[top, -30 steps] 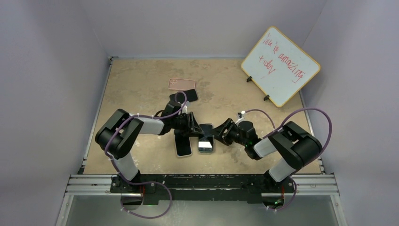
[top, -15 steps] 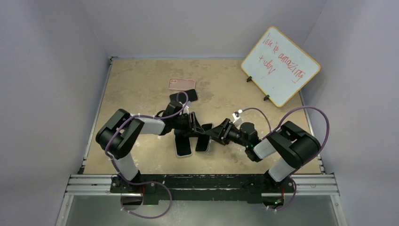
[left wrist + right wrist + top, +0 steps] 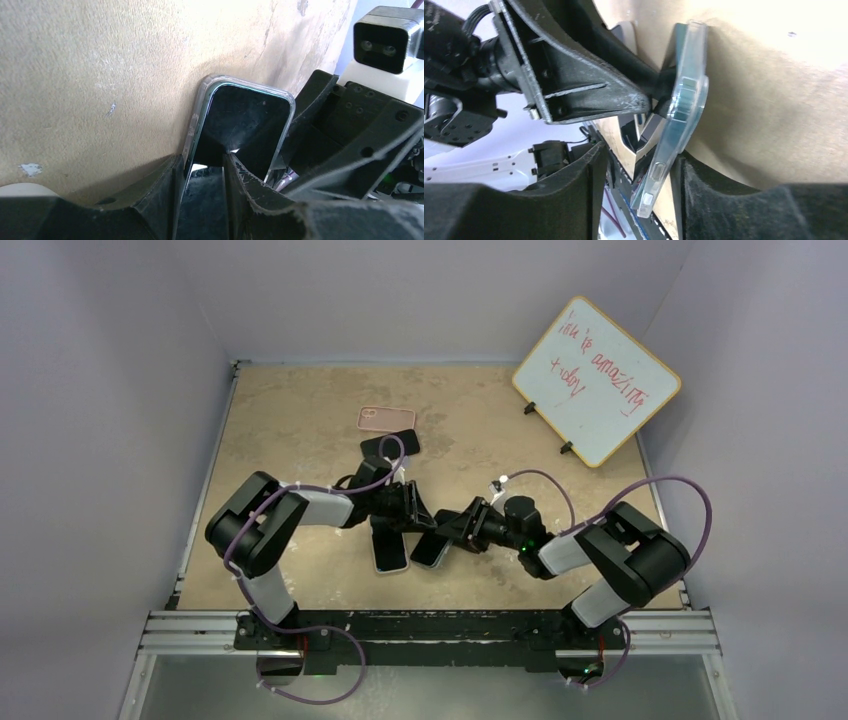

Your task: Put the phone into the phone case

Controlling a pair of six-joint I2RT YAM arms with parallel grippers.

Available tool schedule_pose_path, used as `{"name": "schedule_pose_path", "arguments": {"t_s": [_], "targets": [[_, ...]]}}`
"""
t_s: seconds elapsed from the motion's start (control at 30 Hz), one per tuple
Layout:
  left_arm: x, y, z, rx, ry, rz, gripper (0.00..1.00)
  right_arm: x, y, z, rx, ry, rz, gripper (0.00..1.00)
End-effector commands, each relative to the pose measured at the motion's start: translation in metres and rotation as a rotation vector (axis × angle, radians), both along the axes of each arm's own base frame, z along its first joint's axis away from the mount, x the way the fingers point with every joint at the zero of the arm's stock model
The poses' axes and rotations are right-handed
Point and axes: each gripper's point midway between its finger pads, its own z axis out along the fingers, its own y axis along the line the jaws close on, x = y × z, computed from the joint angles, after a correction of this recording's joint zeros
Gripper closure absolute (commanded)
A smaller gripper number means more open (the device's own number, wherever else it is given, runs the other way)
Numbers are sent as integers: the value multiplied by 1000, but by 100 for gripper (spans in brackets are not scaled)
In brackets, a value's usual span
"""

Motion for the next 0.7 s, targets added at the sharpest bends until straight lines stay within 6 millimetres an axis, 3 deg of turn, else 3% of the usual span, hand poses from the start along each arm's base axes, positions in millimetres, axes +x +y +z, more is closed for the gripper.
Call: {"name": "schedule_pose_path", "arguments": {"t_s": [0.0, 0.13, 0.33, 0.47, 0.67], "targets": [[-7, -9, 7, -28, 3, -31, 65, 13, -4, -3, -64, -13, -63, 54], [-8, -9, 8, -36, 15, -22, 68, 18, -11, -11, -130, 3, -103, 65], [-6, -16, 32, -113, -5, -22, 68, 22, -14, -11, -153, -11, -113, 88], [-4, -22, 59, -163, -54, -53, 58, 26, -10, 5, -90, -49, -85, 100], [12, 2, 115, -101, -242, -65, 36, 27, -9, 52, 26, -166, -18, 100]]}}
